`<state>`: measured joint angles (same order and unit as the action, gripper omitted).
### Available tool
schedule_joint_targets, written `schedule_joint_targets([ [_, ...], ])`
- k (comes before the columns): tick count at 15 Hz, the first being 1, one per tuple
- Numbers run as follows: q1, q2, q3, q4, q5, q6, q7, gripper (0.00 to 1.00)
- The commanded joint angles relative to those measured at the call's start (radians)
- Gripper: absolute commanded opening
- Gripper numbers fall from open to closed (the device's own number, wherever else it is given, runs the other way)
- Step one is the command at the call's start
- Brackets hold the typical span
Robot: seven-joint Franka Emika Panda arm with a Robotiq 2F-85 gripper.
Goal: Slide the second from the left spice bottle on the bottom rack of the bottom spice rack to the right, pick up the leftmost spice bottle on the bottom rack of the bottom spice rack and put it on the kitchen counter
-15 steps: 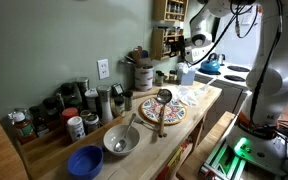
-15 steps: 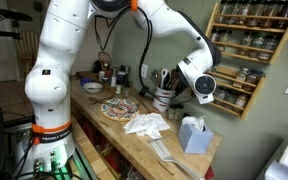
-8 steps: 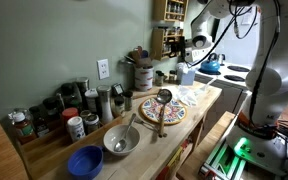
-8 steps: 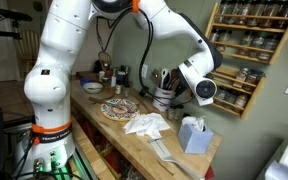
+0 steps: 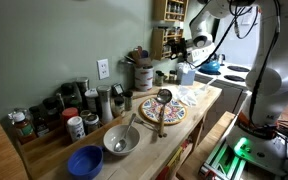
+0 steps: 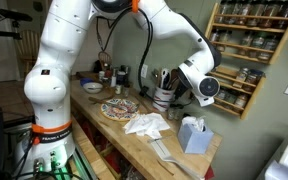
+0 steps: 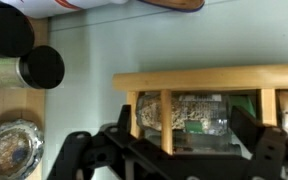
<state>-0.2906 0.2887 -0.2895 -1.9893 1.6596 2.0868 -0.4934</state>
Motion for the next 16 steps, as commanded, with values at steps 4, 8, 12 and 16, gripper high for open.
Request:
schedule_joint_targets([
  [4, -0.014, -0.028, -0.019, -0.006, -0.058, 0.022, 0.019, 1.0],
  [8, -0.015, -0.04, -0.034, -0.003, -0.163, 0.02, 0.019, 1.0],
  [12, -0.028, -0.055, -0.037, 0.009, -0.235, 0.013, -0.001, 1.0],
  [16, -0.031, -0.064, -0.032, 0.029, -0.305, 0.006, 0.005, 1.0],
])
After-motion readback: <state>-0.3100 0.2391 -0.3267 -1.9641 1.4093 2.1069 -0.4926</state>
